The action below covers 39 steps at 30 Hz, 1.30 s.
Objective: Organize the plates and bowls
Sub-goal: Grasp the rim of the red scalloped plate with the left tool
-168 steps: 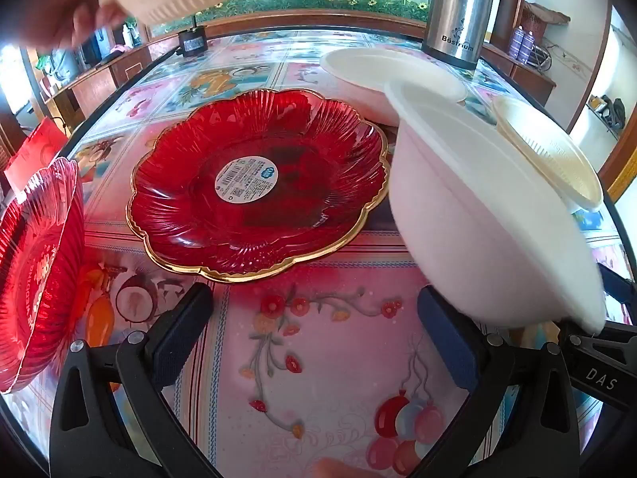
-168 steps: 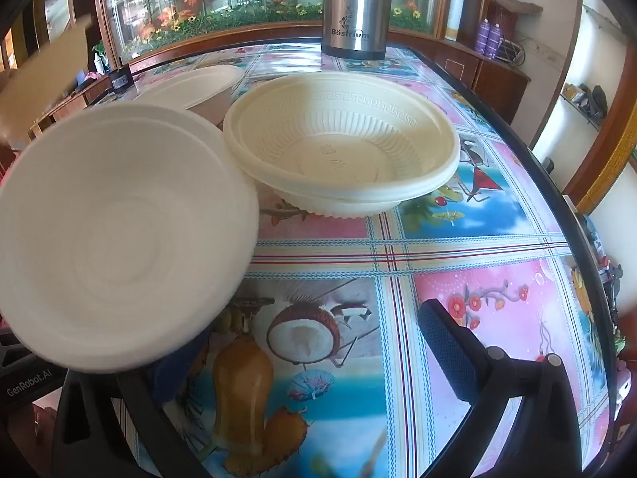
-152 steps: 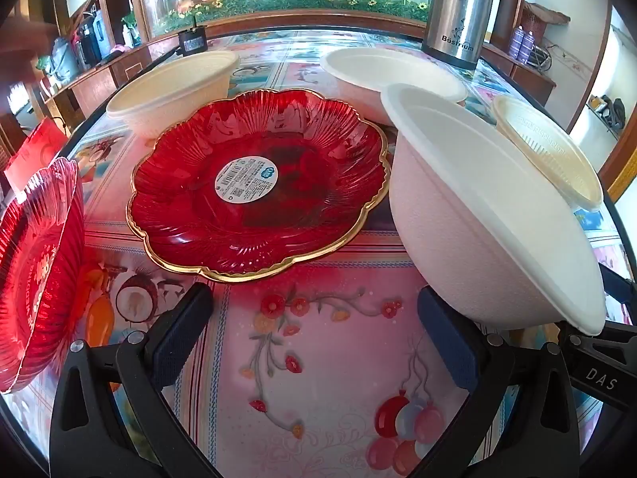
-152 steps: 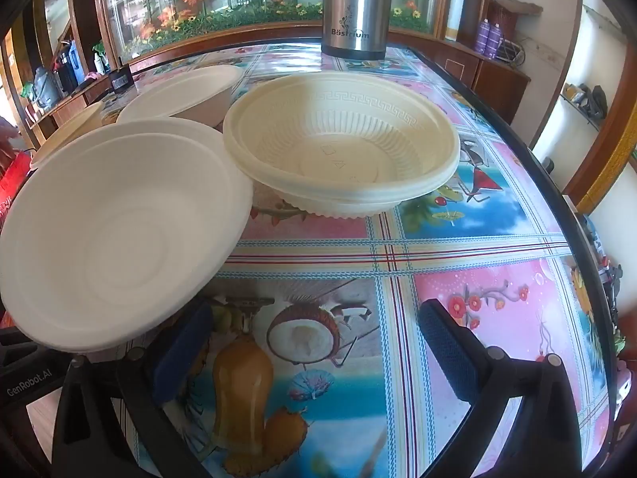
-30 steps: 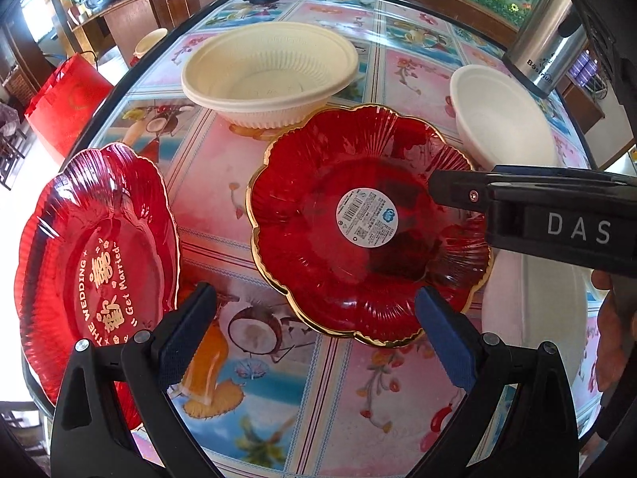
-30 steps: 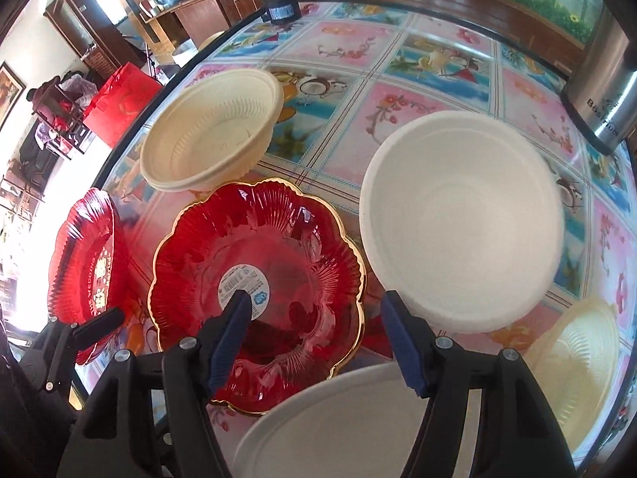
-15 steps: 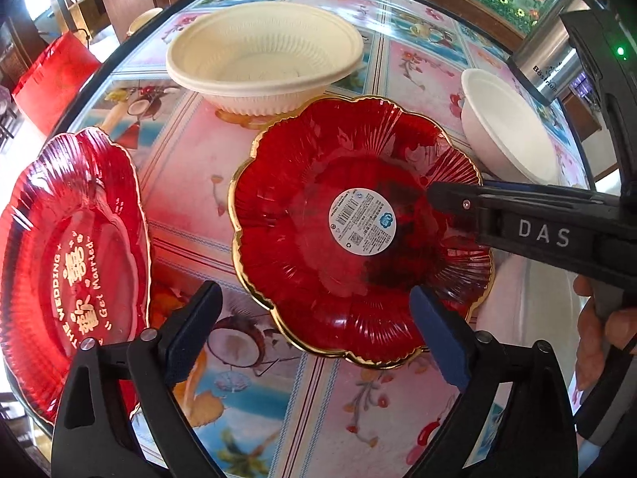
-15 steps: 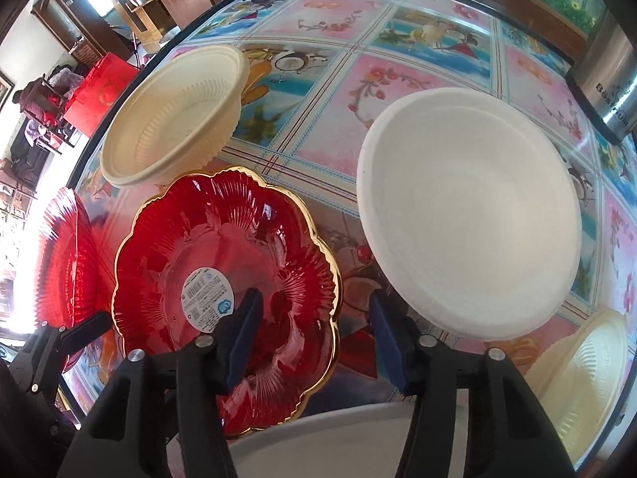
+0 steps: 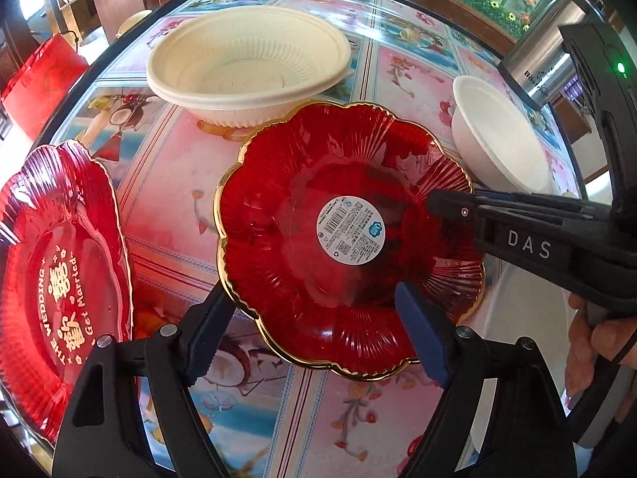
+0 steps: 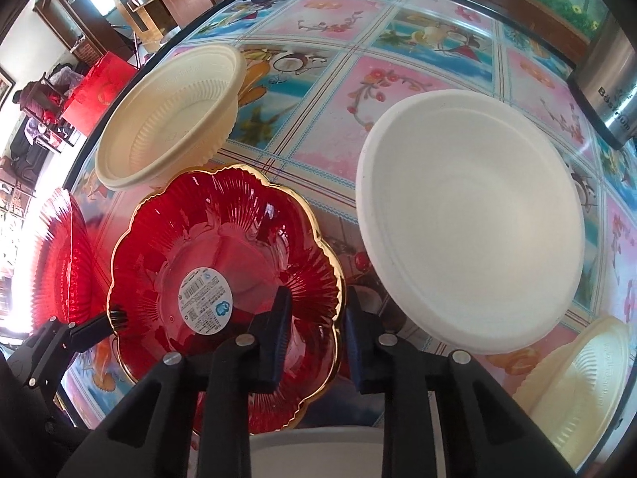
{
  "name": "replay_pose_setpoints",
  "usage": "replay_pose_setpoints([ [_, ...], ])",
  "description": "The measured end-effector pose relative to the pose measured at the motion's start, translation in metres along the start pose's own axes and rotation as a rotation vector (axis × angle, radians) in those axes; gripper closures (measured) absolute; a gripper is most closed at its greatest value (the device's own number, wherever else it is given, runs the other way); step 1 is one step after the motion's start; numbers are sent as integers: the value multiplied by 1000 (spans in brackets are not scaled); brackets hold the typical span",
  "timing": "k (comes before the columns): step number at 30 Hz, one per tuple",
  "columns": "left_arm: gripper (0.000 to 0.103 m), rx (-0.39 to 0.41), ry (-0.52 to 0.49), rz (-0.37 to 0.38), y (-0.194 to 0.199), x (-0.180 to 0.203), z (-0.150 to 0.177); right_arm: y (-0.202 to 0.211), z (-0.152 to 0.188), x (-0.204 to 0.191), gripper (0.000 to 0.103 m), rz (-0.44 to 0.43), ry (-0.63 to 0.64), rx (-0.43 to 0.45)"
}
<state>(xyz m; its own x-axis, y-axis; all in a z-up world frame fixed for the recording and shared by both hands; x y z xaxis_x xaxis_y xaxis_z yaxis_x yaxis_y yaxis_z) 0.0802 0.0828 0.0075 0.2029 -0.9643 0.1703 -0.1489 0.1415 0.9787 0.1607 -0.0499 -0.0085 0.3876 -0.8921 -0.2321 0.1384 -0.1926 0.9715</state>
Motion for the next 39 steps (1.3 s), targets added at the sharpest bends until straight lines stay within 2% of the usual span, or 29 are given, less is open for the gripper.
replay_pose_setpoints([
  [1,22,0,3,7,0,0,-1,0,1,1,84,-6,-1,3],
  [5,38,13,21,8,2,-8,-4,3,5,5,85,-18,-7,6],
  [12,39,14,21,3,2,-8,-9,5,10,7,86,-19,-7,9],
  [17,63,18,31,-4,2,-12,-11,6,9,9,86,-9,-22,16],
  [19,65,15,31,4,2,-12,-12,7,10,11,86,-3,-30,20],
  [29,66,11,62,22,6,-12,-8,20,13,7,88,15,-24,56],
  [39,66,-16,64,29,6,-5,2,14,14,14,88,28,-24,38],
])
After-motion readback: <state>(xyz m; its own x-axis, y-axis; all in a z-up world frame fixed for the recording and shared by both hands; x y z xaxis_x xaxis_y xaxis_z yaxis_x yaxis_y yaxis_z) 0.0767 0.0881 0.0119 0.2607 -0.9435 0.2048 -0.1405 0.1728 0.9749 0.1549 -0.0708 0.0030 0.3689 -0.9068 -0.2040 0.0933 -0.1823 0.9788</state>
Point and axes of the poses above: each gripper's, at about its wrist camera, not at the fingertips, and y roughly against the way its jaws point, x to its right, z to its underside, the point moved 2 cm from there along -y, roughly the way its jaws point, and after that the axes turned 13 degrees about -x, right-handed, at the moved point
